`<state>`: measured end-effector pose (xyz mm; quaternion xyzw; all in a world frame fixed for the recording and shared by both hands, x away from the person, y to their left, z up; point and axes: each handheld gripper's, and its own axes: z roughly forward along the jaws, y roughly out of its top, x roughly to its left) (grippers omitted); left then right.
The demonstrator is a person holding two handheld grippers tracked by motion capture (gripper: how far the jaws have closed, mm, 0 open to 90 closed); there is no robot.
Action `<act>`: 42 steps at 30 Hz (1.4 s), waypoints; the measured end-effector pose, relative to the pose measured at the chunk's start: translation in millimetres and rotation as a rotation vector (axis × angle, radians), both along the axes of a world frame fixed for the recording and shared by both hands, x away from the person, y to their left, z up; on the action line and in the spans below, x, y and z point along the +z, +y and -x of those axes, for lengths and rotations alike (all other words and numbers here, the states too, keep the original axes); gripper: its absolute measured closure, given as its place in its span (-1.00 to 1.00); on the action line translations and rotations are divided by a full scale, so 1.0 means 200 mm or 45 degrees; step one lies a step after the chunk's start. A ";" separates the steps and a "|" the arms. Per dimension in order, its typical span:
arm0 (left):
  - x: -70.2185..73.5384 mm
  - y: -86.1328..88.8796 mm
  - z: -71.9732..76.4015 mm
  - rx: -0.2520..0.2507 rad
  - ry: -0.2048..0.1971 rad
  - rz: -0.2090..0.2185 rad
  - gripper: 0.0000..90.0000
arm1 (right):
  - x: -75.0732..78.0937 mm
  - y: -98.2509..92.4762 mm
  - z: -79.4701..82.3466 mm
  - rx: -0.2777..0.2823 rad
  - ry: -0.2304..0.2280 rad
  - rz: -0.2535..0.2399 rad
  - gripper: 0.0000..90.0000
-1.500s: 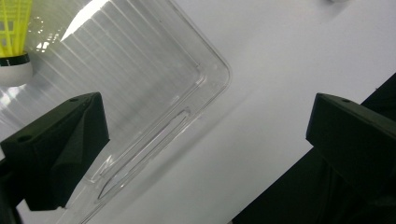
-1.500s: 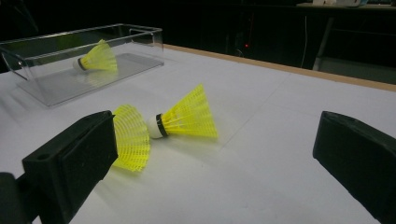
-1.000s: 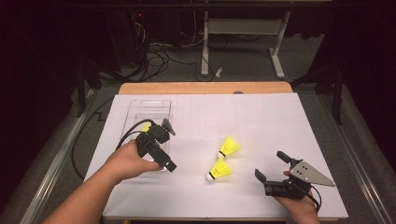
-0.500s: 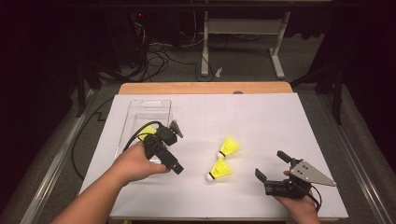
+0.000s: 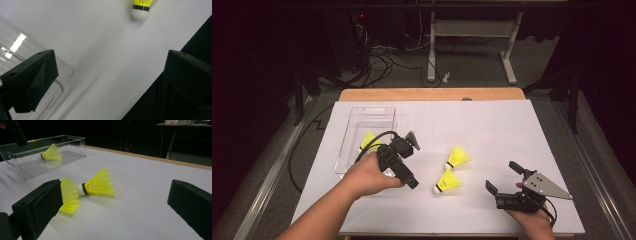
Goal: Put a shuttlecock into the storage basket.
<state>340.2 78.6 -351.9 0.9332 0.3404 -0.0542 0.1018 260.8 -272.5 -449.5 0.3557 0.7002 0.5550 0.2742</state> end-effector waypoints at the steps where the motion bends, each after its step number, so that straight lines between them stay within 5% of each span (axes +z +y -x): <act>1: 0.00 -0.01 0.00 -0.003 -0.003 0.001 -0.99 | 0.00 0.00 0.00 0.002 -0.001 0.000 -0.99; 15: -0.06 -0.14 0.02 -0.057 0.009 -0.004 -0.99 | 0.00 -0.01 0.00 0.000 -0.001 -0.005 -0.99; 32: -0.17 -0.22 0.04 -0.099 0.019 0.089 -0.99 | 0.00 0.00 0.00 0.004 0.002 -0.003 -0.99; 42: -0.25 -0.24 0.04 -0.107 0.026 0.083 -0.98 | 0.00 0.00 0.00 0.006 0.002 -0.003 -0.99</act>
